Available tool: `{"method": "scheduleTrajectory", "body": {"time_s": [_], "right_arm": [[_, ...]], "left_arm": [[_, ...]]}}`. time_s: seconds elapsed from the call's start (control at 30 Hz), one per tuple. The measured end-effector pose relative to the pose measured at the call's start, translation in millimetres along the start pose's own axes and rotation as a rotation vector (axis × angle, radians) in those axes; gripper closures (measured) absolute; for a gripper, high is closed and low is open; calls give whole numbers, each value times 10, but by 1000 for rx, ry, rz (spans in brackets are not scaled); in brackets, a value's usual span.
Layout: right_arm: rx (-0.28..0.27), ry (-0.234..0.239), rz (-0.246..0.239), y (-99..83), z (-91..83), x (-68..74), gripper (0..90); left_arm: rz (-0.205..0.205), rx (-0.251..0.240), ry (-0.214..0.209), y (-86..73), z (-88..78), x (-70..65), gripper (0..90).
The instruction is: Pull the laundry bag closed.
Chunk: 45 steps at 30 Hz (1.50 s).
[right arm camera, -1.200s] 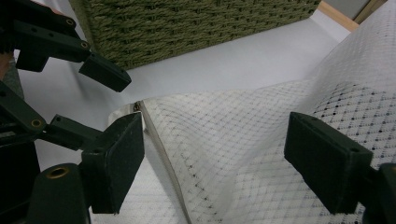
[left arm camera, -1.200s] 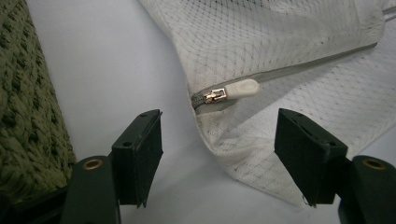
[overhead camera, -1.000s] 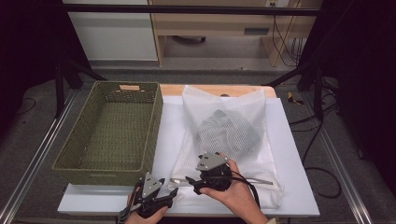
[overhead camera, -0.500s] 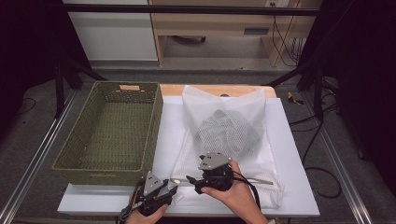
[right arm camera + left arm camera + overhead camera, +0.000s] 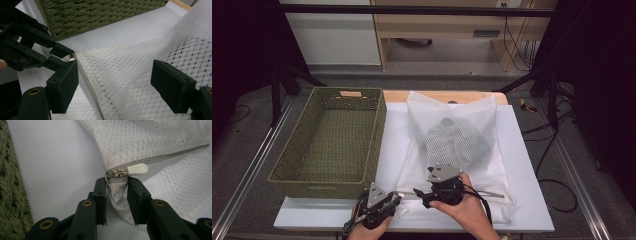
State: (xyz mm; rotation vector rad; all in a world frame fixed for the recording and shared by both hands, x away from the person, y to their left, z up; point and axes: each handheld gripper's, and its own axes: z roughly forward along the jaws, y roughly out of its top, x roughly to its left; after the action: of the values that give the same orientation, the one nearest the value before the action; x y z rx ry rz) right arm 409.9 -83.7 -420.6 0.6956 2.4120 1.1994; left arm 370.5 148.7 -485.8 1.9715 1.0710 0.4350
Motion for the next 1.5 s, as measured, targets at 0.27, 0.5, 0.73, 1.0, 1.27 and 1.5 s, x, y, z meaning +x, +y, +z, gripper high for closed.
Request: {"method": "scheduleTrajectory", "body": {"time_s": [0.27, 0.5, 0.73, 1.0, 1.27, 1.5], "right_arm": [[6, 6, -15, 3, 22, 48, 235], [10, 19, -33, 1, 39, 82, 249], [14, 28, -64, 17, 69, 163, 261], [14, 38, -90, 18, 109, 231, 342], [6, 59, -134, 11, 152, 321, 563], [6, 74, -156, 11, 194, 369, 676]], "left_arm": [[6, -48, 10, 40, -79, -29, 835], [12, -70, 9, 73, -120, -40, 861], [6, -70, 6, 86, -130, -59, 867], [7, -70, 7, 90, -138, -60, 868], [5, -72, 5, 97, -140, -68, 871], [-1, -77, 1, 101, -140, -76, 872]]}}
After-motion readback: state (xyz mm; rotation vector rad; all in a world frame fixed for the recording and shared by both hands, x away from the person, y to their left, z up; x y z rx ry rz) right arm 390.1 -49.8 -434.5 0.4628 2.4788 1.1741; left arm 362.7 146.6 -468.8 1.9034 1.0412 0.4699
